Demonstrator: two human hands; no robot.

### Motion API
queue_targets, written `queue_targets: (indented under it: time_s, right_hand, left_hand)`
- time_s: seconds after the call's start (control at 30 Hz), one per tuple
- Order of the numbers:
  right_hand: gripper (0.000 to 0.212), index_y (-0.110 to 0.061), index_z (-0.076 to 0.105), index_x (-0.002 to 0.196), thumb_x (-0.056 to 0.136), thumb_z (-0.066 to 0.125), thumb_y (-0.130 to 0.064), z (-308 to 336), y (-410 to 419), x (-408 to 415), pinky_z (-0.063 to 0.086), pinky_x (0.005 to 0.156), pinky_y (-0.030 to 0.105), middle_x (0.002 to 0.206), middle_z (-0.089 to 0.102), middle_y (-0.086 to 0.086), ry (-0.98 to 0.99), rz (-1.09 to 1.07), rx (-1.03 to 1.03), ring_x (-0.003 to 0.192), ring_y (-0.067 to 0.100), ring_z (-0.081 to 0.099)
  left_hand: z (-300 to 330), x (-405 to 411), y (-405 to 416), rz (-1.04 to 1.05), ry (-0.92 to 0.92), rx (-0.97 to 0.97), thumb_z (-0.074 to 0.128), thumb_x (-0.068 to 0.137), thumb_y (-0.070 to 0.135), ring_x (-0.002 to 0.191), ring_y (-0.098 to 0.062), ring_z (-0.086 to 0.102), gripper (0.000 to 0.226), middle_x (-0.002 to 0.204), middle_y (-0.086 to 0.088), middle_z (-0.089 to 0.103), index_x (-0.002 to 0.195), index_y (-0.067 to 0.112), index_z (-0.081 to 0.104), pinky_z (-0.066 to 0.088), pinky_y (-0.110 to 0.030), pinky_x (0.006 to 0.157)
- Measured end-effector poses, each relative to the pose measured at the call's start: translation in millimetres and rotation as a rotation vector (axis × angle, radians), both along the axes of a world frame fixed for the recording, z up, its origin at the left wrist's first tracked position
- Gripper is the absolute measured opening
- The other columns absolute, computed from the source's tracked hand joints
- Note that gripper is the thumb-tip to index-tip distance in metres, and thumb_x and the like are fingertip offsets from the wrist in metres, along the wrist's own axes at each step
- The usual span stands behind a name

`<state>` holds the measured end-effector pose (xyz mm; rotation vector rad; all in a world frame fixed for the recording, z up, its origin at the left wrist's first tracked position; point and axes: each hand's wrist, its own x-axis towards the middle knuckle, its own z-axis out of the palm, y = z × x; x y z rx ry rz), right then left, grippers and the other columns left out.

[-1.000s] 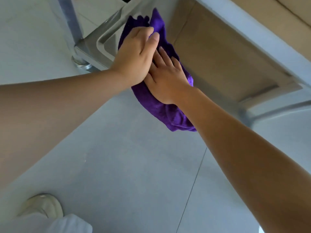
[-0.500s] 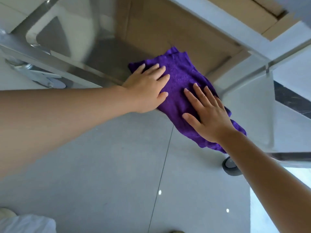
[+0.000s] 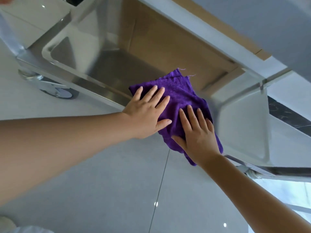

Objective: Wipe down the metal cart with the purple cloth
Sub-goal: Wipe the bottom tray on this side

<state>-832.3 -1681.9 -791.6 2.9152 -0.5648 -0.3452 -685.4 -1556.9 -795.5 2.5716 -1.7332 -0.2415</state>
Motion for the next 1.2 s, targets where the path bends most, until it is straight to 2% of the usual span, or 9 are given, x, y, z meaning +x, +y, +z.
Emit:
queue_targets:
  time_s: [0.1,0.2,0.37,0.6,0.73,0.83,0.9,0.97,1.2]
  right_hand:
    - [0.074,-0.007,0.046,0.136,0.083,0.032,-0.055,3,25,46,0.049,0.087,0.057,0.136,0.050,0.022,0.034,0.068,0.046,0.119,0.047,0.051]
    - [0.077,-0.007,0.043,0.139,0.082,0.031,-0.057,8,52,89,0.046,0.089,0.056,0.139,0.046,0.023,0.012,0.120,0.052,0.122,0.047,0.047]
    - [0.083,-0.017,-0.008,0.150,0.092,0.029,-0.062,12,89,160,0.015,0.113,0.051,0.158,-0.006,0.012,0.035,0.245,0.044,0.144,0.038,0.001]
    - [0.081,-0.020,-0.006,0.151,0.092,0.031,-0.062,6,132,231,0.011,0.114,0.052,0.159,-0.006,0.010,-0.030,0.338,0.098,0.144,0.037,-0.002]
    - [0.074,-0.018,-0.001,0.151,0.095,0.027,-0.057,2,131,225,0.008,0.117,0.041,0.159,-0.002,0.006,-0.078,0.371,0.112,0.146,0.028,-0.001]
    - [0.067,-0.014,0.011,0.151,0.097,0.027,-0.051,-2,125,208,0.014,0.117,0.034,0.158,0.012,0.007,-0.130,0.406,0.111,0.146,0.023,0.012]
    - [0.060,-0.009,0.041,0.141,0.094,0.033,-0.046,-6,119,194,0.040,0.105,0.035,0.145,0.042,0.012,-0.263,0.418,0.124,0.133,0.026,0.042]
    - [0.055,-0.007,0.058,0.127,0.089,0.038,-0.043,-13,108,180,0.053,0.089,0.037,0.129,0.059,0.012,-0.384,0.459,0.115,0.117,0.027,0.058]
    - [0.036,-0.013,0.070,0.111,0.090,0.052,-0.036,-15,77,135,0.054,0.062,0.022,0.115,0.068,0.001,-0.551,0.525,0.028,0.103,0.016,0.067]
  left_hand:
    - [-4,26,28,0.076,-0.031,-0.028,0.013,0.093,0.059,0.145,-0.026,-0.005,0.073,0.157,-0.012,-0.005,0.150,0.015,0.000,0.003,-0.048,0.114]
    - [-6,58,57,0.151,-0.065,-0.138,0.006,0.085,0.058,0.142,-0.031,0.019,0.080,0.153,-0.017,0.021,0.147,0.010,0.025,0.018,-0.052,0.111]
    - [-13,112,103,0.270,-0.120,-0.186,0.020,0.091,0.050,0.130,-0.039,0.040,0.070,0.140,-0.024,0.043,0.136,0.002,0.044,0.034,-0.056,0.102]
    - [-14,159,153,0.450,-0.128,-0.224,0.014,0.093,0.046,0.134,-0.037,0.035,0.068,0.143,-0.023,0.040,0.139,0.001,0.040,0.027,-0.051,0.108]
    - [-18,159,152,0.479,-0.102,-0.261,0.015,0.094,0.043,0.133,-0.038,0.036,0.066,0.141,-0.023,0.042,0.136,0.000,0.043,0.026,-0.050,0.109]
    - [-17,151,146,0.501,-0.076,-0.283,0.017,0.093,0.043,0.132,-0.039,0.037,0.067,0.139,-0.024,0.044,0.134,-0.002,0.045,0.026,-0.052,0.108]
    - [-18,142,140,0.478,-0.091,-0.298,0.021,0.093,0.041,0.129,-0.040,0.041,0.064,0.136,-0.024,0.047,0.131,-0.003,0.049,0.029,-0.054,0.106]
    - [-20,132,131,0.443,-0.117,-0.316,0.026,0.092,0.038,0.124,-0.041,0.047,0.060,0.132,-0.025,0.051,0.127,-0.003,0.053,0.033,-0.056,0.102]
    - [-17,107,103,0.257,-0.117,-0.344,0.029,0.093,0.035,0.116,-0.037,0.056,0.052,0.124,-0.019,0.060,0.117,0.004,0.062,0.043,-0.054,0.092]
